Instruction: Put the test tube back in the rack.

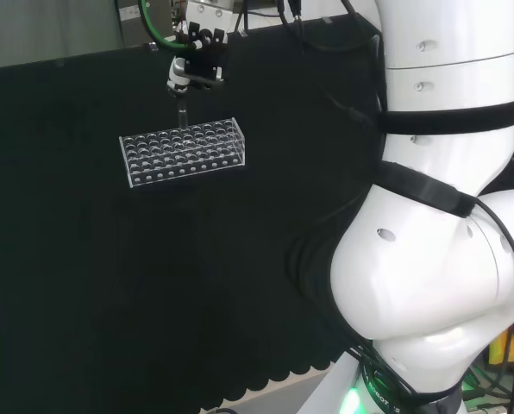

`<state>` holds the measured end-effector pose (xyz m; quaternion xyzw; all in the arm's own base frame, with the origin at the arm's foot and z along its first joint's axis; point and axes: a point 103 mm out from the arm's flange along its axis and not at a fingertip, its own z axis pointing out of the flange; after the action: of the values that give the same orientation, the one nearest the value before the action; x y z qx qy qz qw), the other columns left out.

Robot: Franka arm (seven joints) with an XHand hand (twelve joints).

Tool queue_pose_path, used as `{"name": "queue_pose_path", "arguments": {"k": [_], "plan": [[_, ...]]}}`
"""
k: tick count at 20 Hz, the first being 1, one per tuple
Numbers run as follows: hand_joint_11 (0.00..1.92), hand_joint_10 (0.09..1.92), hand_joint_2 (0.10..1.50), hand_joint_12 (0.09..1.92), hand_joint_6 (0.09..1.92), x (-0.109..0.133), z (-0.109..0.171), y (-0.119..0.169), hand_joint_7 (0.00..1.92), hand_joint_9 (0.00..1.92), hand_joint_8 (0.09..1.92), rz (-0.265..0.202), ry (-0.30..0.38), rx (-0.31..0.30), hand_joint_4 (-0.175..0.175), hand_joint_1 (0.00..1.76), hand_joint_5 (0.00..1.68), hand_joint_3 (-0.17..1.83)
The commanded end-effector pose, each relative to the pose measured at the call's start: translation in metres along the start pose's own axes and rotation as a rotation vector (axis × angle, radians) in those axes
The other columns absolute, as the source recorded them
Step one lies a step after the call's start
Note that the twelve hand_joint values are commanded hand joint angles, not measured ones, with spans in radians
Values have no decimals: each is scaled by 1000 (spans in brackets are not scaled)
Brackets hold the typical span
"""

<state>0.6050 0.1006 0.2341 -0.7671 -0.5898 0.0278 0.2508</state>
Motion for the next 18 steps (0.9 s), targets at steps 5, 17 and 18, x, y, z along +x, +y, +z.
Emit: {"name": "queue_pose_path", "arguments": {"k": [5, 17, 18], "plan": [[1078, 737, 580, 1031, 745, -2, -5, -1, 1315, 1244, 787, 26, 34, 20, -175, 1431, 1230, 776], [1079, 738, 577, 1033, 746, 9, 6, -10, 1315, 1246, 788, 15, 43, 48, -175, 1431, 1231, 780], [1079, 738, 577, 1033, 746, 9, 6, -10, 1314, 1246, 788, 14, 41, 49, -175, 1431, 1231, 781]]}}
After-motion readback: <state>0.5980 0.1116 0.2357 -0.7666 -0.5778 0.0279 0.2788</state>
